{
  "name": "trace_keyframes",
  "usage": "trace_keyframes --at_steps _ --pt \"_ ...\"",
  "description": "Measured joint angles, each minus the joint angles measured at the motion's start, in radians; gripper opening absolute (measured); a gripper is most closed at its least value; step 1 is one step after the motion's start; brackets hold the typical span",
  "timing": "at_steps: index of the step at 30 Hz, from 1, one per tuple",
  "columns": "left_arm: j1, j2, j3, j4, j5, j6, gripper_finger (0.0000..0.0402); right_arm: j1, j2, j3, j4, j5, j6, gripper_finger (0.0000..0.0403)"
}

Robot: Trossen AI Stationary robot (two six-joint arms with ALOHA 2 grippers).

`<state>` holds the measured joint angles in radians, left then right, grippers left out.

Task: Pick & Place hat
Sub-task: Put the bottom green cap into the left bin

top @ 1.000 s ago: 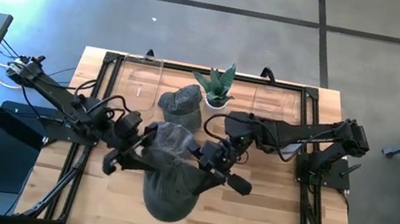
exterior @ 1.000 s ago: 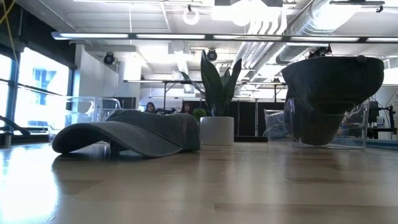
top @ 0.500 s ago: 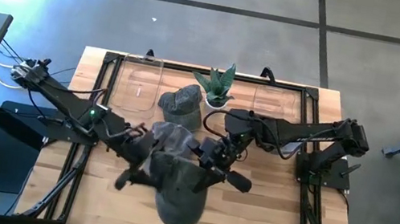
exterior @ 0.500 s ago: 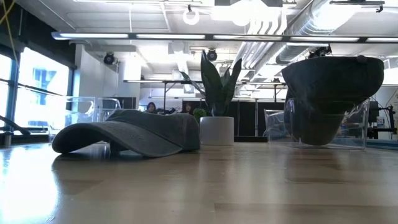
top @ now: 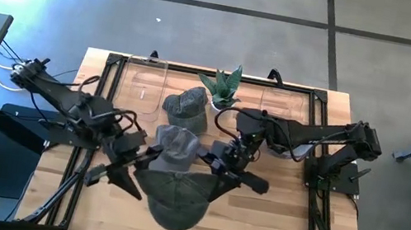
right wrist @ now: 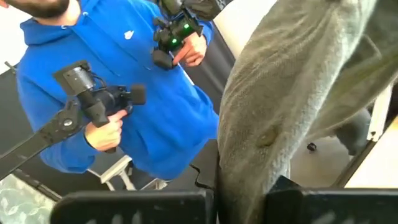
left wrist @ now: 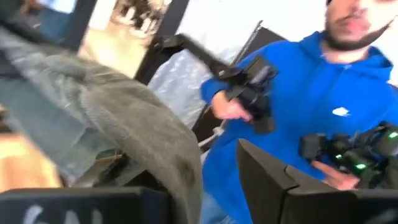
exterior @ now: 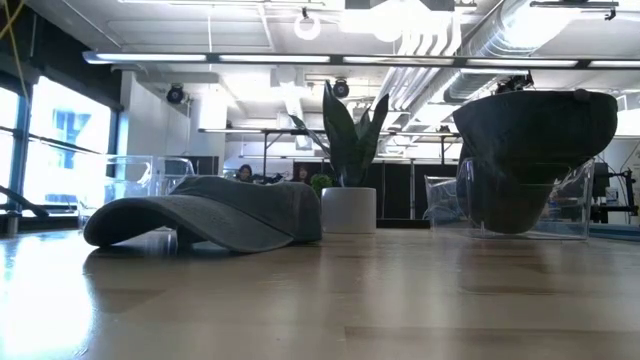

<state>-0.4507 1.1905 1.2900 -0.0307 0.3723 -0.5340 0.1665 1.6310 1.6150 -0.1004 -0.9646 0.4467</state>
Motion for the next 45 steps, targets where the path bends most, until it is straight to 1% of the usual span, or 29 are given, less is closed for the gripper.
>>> trace_keyframes --at_steps 4,5,8,11,13,16,18,20,25,29,32,36,39,41,45 --pt "0.004 -0.008 0.001 -0.131 -0.147 -0.02 0.0122 -0.003 0.0 0.0 0.0 0.04 -0.02 0.0003" --pt "0.016 -0.008 0.0 -0.157 -0.155 -0.022 0.0129 -0.003 0.0 0.0 0.0 0.048 -0.024 0.0004" --pt "0.069 -0.01 0.0 -0.212 -0.121 -0.042 0.0164 -0.003 -0.001 0.0 -0.006 0.083 -0.027 0.0007" --pt "0.133 -0.009 0.0 -0.223 -0.069 -0.065 0.0213 -0.003 -0.001 0.0 -0.009 0.092 -0.033 0.0005" --pt "0.161 -0.009 0.0 -0.188 -0.061 -0.035 0.0247 -0.003 -0.001 0.0 -0.008 0.096 -0.045 0.0003" --pt "0.172 -0.008 0.0 -0.14 -0.088 0.05 0.0286 -0.003 -0.001 0.0 -0.008 0.106 -0.054 0.0006" --pt "0.169 0.018 0.001 -0.104 -0.117 0.072 0.0301 -0.003 -0.001 0.0 -0.01 0.123 -0.055 0.0009" --pt "0.168 0.051 0.001 -0.09 -0.115 0.062 0.0307 -0.003 -0.001 0.0 -0.011 0.131 -0.066 0.0009" --pt "0.169 0.119 -0.001 -0.039 -0.008 -0.041 0.0309 -0.003 -0.001 0.0 -0.013 0.144 -0.073 0.0003" --pt "0.169 0.147 0.001 0.015 0.114 -0.082 0.0292 -0.003 -0.001 0.0 -0.018 0.144 -0.084 0.0006" --pt "0.169 0.152 -0.002 0.045 0.15 -0.099 0.0268 -0.003 -0.001 0.0 -0.022 0.144 -0.085 0.001" --pt "0.169 0.147 0.0 0.092 0.156 -0.1 0.0222 -0.003 -0.001 0.0 -0.023 0.144 -0.088 0.0005" --pt "0.169 0.15 -0.001 0.099 0.152 -0.1 0.0172 -0.003 -0.001 0.0 -0.023 0.143 -0.089 0.0003" --pt "0.169 0.148 -0.001 0.106 0.151 -0.1 0.0132 -0.003 -0.001 0.0 -0.023 0.14 -0.089 0.0007" --pt "0.169 0.148 -0.001 0.095 0.161 -0.097 0.0035 -0.003 -0.001 0.0 -0.023 0.144 -0.089 0.0027"
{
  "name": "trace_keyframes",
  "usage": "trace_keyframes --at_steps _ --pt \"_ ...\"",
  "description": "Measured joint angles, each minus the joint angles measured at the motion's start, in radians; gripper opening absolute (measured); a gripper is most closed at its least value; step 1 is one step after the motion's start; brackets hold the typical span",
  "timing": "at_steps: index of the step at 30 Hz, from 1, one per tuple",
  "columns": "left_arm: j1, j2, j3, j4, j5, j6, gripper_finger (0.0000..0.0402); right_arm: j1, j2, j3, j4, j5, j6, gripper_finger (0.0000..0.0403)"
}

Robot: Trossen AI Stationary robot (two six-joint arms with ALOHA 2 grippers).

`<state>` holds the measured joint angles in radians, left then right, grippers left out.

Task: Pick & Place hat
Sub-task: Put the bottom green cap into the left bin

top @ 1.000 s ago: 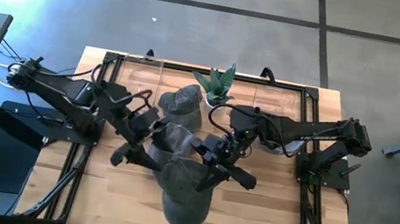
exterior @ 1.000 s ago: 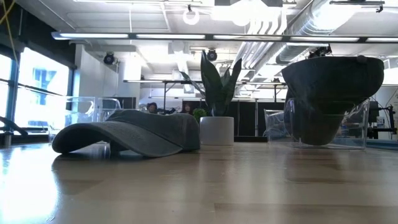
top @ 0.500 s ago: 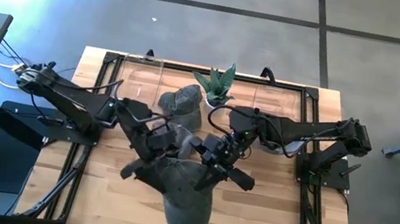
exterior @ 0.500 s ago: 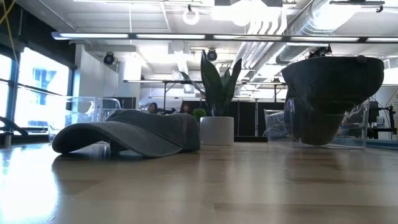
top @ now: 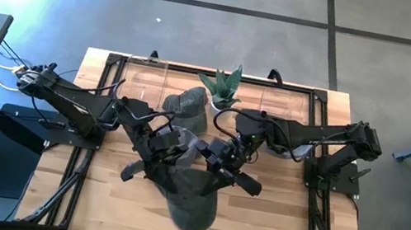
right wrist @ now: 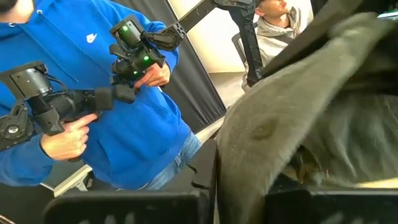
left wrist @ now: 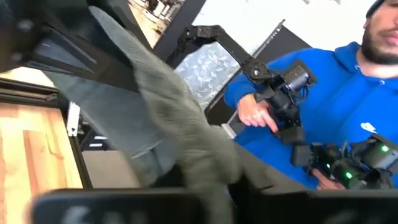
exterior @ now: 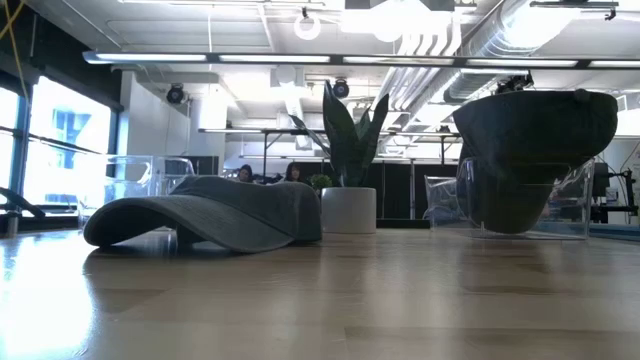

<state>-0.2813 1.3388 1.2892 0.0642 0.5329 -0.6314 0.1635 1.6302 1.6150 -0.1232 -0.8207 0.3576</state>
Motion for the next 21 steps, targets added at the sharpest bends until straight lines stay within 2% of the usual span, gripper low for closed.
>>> trace_keyframes --at_steps 2,5,11,17,21 --pt "0.0 0.0 0.0 -0.004 0.016 0.016 0.0011 0.0 0.0 0.0 0.002 0.001 0.007 0.0043" --pt "0.0 0.0 0.0 -0.004 0.016 0.018 0.0018 -0.008 0.0 0.0 0.001 -0.001 0.043 0.0079" --pt "0.005 -0.047 0.0 -0.077 0.018 0.034 0.0005 -0.042 -0.055 0.0 -0.077 -0.042 0.064 0.0157" --pt "0.095 -0.117 0.004 -0.333 -0.046 0.131 0.0002 -0.017 -0.168 0.0 -0.294 0.128 -0.039 0.0183" --pt "0.202 -0.131 0.112 -0.683 -0.099 0.262 0.0001 0.026 -0.235 0.0 -0.433 0.275 -0.084 0.0179"
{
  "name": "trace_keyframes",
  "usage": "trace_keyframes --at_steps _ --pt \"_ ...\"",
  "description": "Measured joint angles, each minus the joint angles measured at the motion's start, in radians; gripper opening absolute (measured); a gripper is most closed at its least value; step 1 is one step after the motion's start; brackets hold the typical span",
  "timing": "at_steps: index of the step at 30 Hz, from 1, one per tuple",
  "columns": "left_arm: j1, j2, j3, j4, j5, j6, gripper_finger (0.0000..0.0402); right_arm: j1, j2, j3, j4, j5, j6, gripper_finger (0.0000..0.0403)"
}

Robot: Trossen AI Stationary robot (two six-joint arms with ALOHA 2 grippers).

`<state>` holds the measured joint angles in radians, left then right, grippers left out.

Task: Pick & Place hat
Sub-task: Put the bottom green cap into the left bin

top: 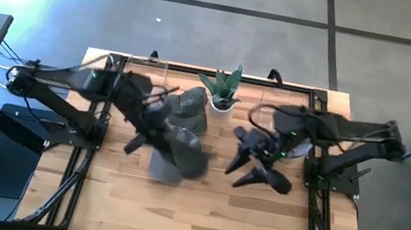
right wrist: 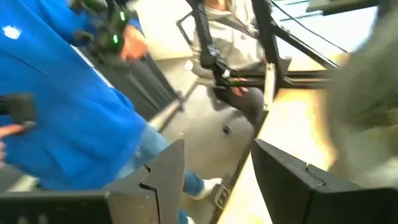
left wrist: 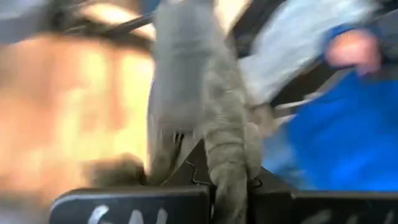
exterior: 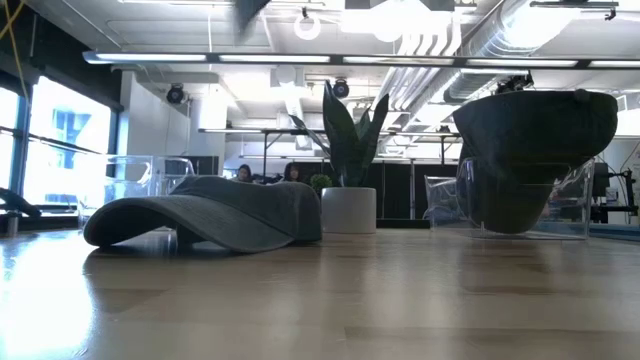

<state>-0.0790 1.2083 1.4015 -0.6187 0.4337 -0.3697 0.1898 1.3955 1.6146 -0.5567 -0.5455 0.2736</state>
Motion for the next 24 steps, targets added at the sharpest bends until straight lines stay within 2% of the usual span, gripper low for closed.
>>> trace_keyframes --at_steps 4,8,11,14,19,24 --pt "0.104 0.009 0.151 -0.322 -0.121 0.16 0.0001 0.045 -0.042 0.0 -0.091 0.113 -0.03 0.0169" --pt "0.202 0.021 0.238 -0.548 -0.277 0.259 0.0001 0.072 -0.061 0.0 -0.122 0.168 -0.032 0.016" --pt "0.266 0.015 0.25 -0.603 -0.396 0.329 0.0 0.083 -0.065 0.0 -0.129 0.174 -0.044 0.0154" --pt "0.339 0.014 0.246 -0.656 -0.473 0.409 0.0 0.088 -0.063 0.0 -0.141 0.18 -0.051 0.015" --pt "0.457 0.012 0.224 -0.69 -0.498 0.552 0.0 0.087 -0.063 0.0 -0.147 0.207 -0.047 0.0151" --pt "0.558 0.011 0.091 -0.677 -0.523 0.634 0.0 0.087 -0.062 0.0 -0.135 0.208 0.005 0.0153"
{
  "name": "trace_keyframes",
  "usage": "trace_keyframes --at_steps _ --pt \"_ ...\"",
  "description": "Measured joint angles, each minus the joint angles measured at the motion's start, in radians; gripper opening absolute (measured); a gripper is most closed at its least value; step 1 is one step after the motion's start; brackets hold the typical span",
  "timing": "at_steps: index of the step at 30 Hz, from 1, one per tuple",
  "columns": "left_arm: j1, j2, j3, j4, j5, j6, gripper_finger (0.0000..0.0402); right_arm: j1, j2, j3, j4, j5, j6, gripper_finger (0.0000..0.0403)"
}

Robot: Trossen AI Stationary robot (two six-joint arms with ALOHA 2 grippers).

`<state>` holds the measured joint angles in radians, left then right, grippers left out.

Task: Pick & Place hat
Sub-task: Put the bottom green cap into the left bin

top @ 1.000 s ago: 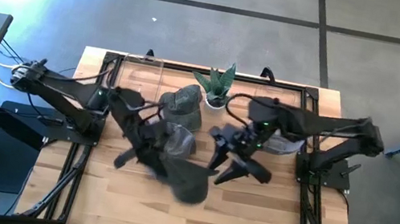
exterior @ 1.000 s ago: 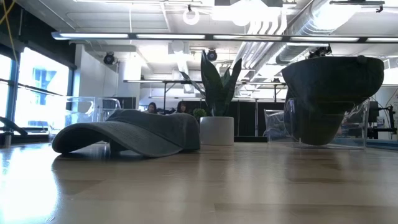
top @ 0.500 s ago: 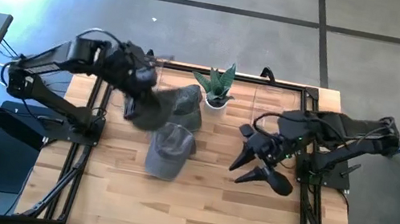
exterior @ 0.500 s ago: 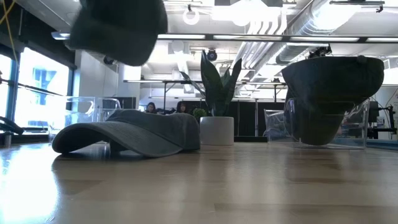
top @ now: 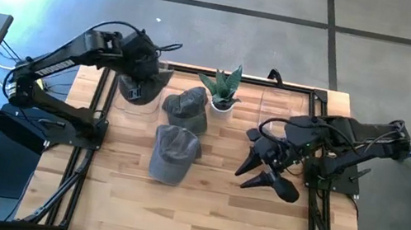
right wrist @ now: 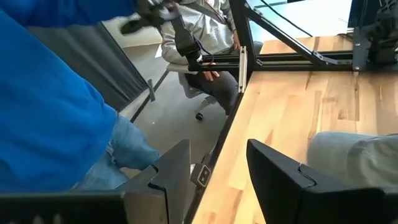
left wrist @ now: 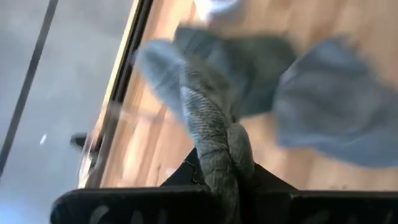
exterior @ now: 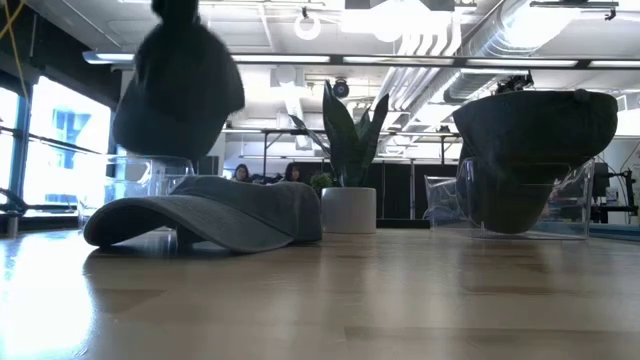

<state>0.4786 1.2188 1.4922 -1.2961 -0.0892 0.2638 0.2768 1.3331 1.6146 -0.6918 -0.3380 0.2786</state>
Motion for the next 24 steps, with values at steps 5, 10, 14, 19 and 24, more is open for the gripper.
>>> trace_keyframes --at_steps 5,10,14,19,24 --pt "0.062 -0.043 -0.214 0.126 -0.034 0.075 0.0 0.016 0.0 0.0 0.021 0.073 0.041 0.0153" --pt "0.071 -0.105 -0.358 0.231 -0.015 0.093 0.0 0.034 0.0 0.0 0.029 0.165 0.088 0.0154" --pt "0.07 -0.182 -0.413 0.243 0.088 0.071 0.0 0.034 0.0 0.0 0.069 0.19 0.106 0.0154" --pt "0.043 -0.23 -0.469 0.201 0.195 0.036 0.0 0.034 0.007 0.0 0.143 0.237 0.067 0.0154" --pt "0.002 -0.231 -0.522 0.146 0.364 0.048 0.002 0.026 0.014 0.0 0.173 0.281 0.033 0.0154"
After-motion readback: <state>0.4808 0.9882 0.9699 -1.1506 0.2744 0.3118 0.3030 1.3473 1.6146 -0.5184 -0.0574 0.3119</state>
